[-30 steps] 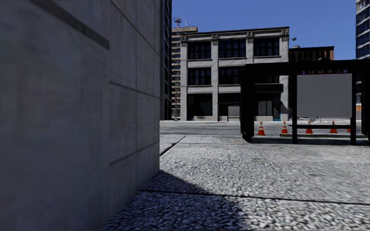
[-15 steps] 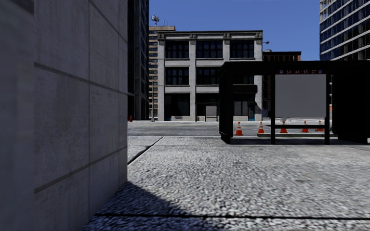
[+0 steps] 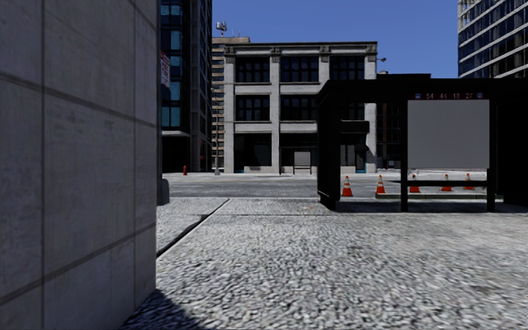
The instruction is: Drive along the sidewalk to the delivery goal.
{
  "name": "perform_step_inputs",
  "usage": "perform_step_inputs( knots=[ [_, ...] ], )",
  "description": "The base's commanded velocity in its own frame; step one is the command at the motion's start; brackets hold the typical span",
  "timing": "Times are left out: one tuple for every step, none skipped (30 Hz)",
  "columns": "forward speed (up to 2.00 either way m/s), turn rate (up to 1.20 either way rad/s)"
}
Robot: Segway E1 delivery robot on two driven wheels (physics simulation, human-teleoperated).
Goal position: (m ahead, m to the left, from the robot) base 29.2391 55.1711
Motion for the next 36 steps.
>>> perform_step_inputs(
  knots=[
    [2.00, 0.00],
    [2.00, 0.00],
    [2.00, 0.00],
    [2.00, 0.00],
    [2.00, 0.00],
    [2.00, 0.00],
    [2.00, 0.00],
    [2.00, 0.00],
    [2.00, 0.00],
    [2.00, 0.00],
    [2.00, 0.00],
    [2.00, 0.00],
    [2.00, 0.00],
    [2.00, 0.00],
    [2.00, 0.00],
    [2.00, 0.00],
    [2.00, 0.00],
    [2.00, 0.07],
    [2.00, 0.20],
    [1.85, 0.34],
    [1.55, 0.44],
    [1.36, 0.51],
    [1.36, 0.51],
    [1.30, 0.53],
    [1.10, 0.56],
    [0.71, 0.65],
    [0.25, 0.69],
    [0.25, 0.69],
    [0.07, 0.70],
    [0.00, 0.70],
    [0.00, 0.70],
    [0.00, 0.70],
    [0.00, 0.70],
    [0.00, 0.70],
    [0.02, 0.70],
    [0.11, 0.70]
  ],
)
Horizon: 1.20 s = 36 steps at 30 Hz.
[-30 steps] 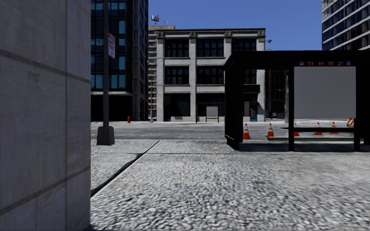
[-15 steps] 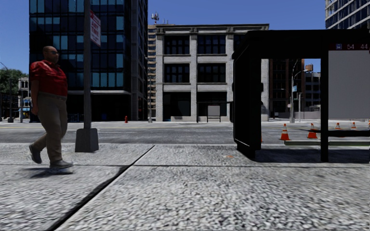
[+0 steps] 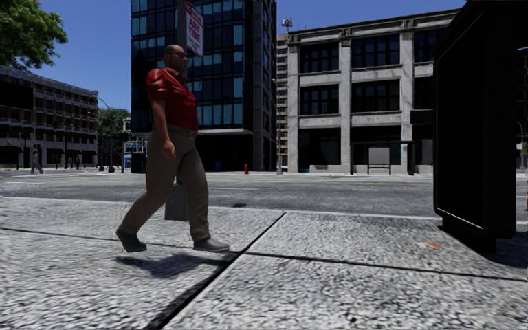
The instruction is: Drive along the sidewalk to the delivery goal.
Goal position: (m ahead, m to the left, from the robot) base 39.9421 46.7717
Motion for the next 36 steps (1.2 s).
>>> perform_step_inputs(
  knots=[
    [0.11, 0.70],
    [0.21, 0.70],
    [0.25, 0.70],
    [0.27, 0.70],
    [0.27, 0.70],
    [0.30, 0.70],
    [0.35, 0.70],
    [0.40, 0.70],
    [0.46, 0.70],
    [0.46, 0.70],
    [0.50, 0.70],
    [0.50, 0.70],
    [0.50, 0.70],
    [0.50, 0.70],
    [0.50, 0.70],
    [0.51, 0.70],
    [0.52, 0.70],
    [0.55, 0.70],
    [0.58, 0.70],
    [0.58, 0.70],
    [0.59, 0.70],
    [0.59, 0.70],
    [0.59, 0.70],
    [0.59, 0.70],
    [0.59, 0.70],
    [0.59, 0.70],
    [0.59, 0.70],
    [0.59, 0.70],
    [0.59, 0.70],
    [0.59, 0.69],
    [0.59, 0.69],
    [0.60, 0.69],
    [0.60, 0.69],
    [0.60, 0.68],
    [0.60, 0.68],
    [0.60, 0.67]
  ],
)
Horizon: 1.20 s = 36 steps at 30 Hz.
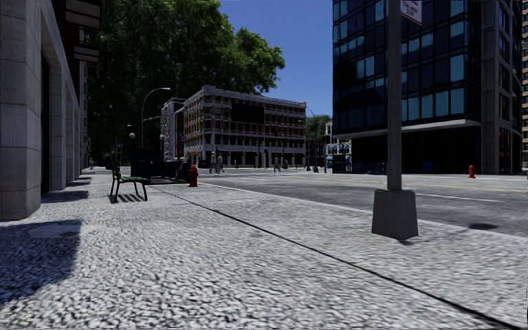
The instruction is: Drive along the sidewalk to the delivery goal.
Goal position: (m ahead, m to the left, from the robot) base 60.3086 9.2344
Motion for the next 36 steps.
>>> perform_step_inputs(
  knots=[
    [0.60, 0.66],
    [0.60, 0.66],
    [0.60, 0.66],
    [0.62, 0.65],
    [0.64, 0.63],
    [0.64, 0.62],
    [0.65, 0.61],
    [0.65, 0.61],
    [0.65, 0.61],
    [0.65, 0.61],
    [0.65, 0.61],
    [0.65, 0.61],
    [0.65, 0.61],
    [0.65, 0.60],
    [0.65, 0.55],
    [0.65, 0.52],
    [0.65, 0.52],
    [0.65, 0.52],
    [0.65, 0.52],
    [0.65, 0.52],
    [0.65, 0.51],
    [0.65, 0.51],
    [0.63, 0.51],
    [0.63, 0.51],
    [0.62, 0.51],
    [0.60, 0.51],
    [0.60, 0.51],
    [0.52, 0.51],
    [0.48, 0.51],
    [0.47, 0.51],
    [0.47, 0.51],
    [0.47, 0.51],
    [0.47, 0.51],
    [0.47, 0.51],
    [0.48, 0.51],
    [0.48, 0.51]
  ],
)
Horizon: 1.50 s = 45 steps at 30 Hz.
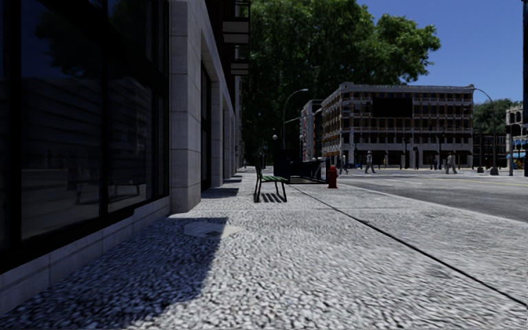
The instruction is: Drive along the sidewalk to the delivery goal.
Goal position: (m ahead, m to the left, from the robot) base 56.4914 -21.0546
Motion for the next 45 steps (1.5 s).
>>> perform_step_inputs(
  knots=[
    [0.48, 0.51],
    [0.48, 0.45],
    [0.48, 0.34],
    [0.48, 0.00],
    [0.48, 0.00],
    [0.48, 0.00],
    [0.48, 0.00],
    [0.48, 0.00],
    [0.48, 0.00],
    [0.48, 0.00],
    [0.48, 0.00],
    [0.48, 0.00],
    [0.48, 0.00],
    [0.49, 0.00],
    [0.60, 0.00],
    [1.81, 0.00],
    [1.81, 0.00],
    [2.00, 0.00],
    [2.00, 0.00],
    [2.00, 0.00],
    [2.00, 0.00],
    [2.00, 0.00],
    [2.00, 0.00],
    [2.00, 0.00],
    [2.00, 0.00],
    [2.00, 0.00],
    [2.00, 0.00],
    [2.00, 0.00],
    [2.00, 0.00],
    [2.00, 0.00],
    [2.00, 0.00],
    [2.00, 0.00],
    [2.00, 0.03],
    [2.00, 0.10],
    [2.00, 0.10],
    [2.00, 0.17],
    [2.00, 0.21],
    [2.00, 0.21],
    [2.00, 0.21],
    [2.00, 0.21],
    [2.00, 0.21],
    [2.00, 0.21],
    [2.00, 0.21],
    [2.00, 0.21],
    [2.00, 0.21]
  ],
)
